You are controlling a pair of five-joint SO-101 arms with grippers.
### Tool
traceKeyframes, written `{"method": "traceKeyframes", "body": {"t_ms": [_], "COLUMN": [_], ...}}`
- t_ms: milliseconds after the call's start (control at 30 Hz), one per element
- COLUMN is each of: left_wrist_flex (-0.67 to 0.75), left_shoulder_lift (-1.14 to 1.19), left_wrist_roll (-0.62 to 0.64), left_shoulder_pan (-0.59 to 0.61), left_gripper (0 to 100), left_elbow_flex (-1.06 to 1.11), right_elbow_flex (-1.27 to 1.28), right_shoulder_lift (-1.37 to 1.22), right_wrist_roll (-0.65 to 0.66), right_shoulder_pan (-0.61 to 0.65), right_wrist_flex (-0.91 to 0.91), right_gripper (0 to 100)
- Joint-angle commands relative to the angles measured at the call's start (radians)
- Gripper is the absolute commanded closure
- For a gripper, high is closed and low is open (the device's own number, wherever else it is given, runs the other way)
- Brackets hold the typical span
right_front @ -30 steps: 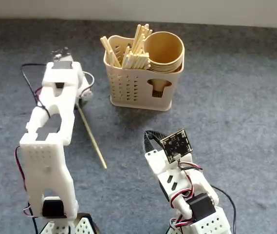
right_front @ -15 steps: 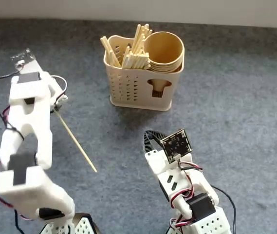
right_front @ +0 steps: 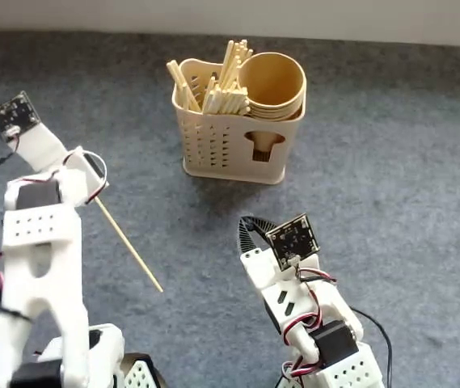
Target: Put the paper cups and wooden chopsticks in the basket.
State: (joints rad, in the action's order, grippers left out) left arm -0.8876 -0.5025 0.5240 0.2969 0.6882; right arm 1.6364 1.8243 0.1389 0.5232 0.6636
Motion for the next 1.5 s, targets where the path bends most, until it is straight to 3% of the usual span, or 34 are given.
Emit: {"method": "traceKeyframes", "body": {"t_ms": [0,333,667,800,967,1200,1467], "left_wrist_flex": [0.021,0.181,0.249,0.367,0.509,0.638,0.661], "left_shoulder_lift": [-0.202,-0.524,-0.869,-0.947,-0.993,-0.990,-0.811], "left_wrist_roll": [-0.002,-0.002,-0.005,-0.135,-0.213,-0.376,-0.388], "left_shoulder_pan": [-0.031,-0.038,-0.041,-0.042,-0.085,-0.248,-0.334], "left_gripper": [99,99,99,99,99,99,99], "left_elbow_flex": [0.064,0.263,0.291,0.295,0.289,0.205,0.022], "right_elbow_flex": [-0.004,0.018,0.018,0.019,0.019,0.019,0.021], "right_shoulder_lift": [0.012,0.012,0.012,0.012,0.012,0.012,0.012], "right_wrist_roll": [0.003,0.003,0.003,0.029,0.054,0.055,0.054], "right_shoulder_pan": [-0.012,-0.012,-0.012,-0.012,-0.012,-0.012,-0.012], "right_wrist_flex": [-0.027,-0.030,-0.030,-0.030,-0.030,-0.030,-0.030], "right_gripper": [99.2,99.2,99.2,99.2,99.2,99.2,99.2]}}
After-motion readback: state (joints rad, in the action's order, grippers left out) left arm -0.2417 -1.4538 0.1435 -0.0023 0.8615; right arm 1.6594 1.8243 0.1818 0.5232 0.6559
